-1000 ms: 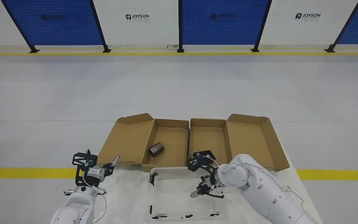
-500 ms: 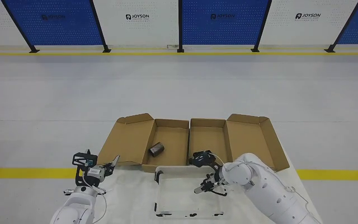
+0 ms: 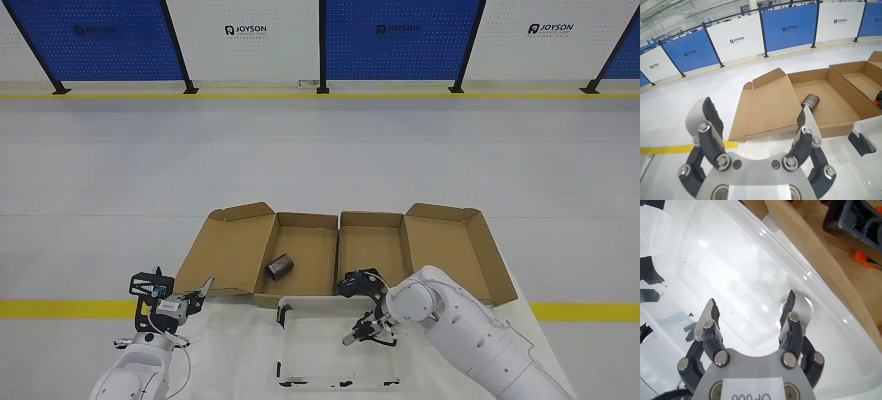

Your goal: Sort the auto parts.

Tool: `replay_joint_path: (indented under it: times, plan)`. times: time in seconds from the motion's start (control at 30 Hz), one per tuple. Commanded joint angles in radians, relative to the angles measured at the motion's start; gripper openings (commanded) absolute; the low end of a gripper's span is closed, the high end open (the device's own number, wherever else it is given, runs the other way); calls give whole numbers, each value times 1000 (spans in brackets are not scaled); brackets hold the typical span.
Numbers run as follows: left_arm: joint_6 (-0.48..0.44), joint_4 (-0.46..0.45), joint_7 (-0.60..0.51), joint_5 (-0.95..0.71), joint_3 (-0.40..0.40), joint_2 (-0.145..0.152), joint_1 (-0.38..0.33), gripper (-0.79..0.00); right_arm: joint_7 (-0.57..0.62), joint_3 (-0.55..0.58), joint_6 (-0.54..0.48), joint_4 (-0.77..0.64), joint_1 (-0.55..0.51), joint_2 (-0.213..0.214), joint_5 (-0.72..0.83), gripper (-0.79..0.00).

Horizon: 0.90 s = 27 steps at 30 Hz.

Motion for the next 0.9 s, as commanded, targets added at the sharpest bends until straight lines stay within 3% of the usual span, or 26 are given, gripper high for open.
replay_joint_path:
  times: [0.0, 0.27, 0.47, 0.53, 0.57, 0.87]
  plan:
    - [0, 0, 0, 0, 0, 0, 0, 0, 11, -13, -41, -1, 6, -6, 26, -95]
    - [0, 0, 0, 0, 0, 0, 0, 0, 8, -8, -170, -54, -13, 2, 39, -142]
    - [0, 0, 0, 0, 0, 0, 0, 0, -8, 30, -119, -80, -48, 22, -10, -123]
    - [0, 0, 0, 0, 0, 0, 0, 0, -11, 38, -97, -83, -55, 26, -23, -80]
    - [0, 0, 0, 0, 0, 0, 0, 0, -12, 40, -89, -85, -58, 28, -27, -3]
    - [0, 0, 0, 0, 0, 0, 0, 0, -18, 40, -49, -69, -52, 25, -43, 0]
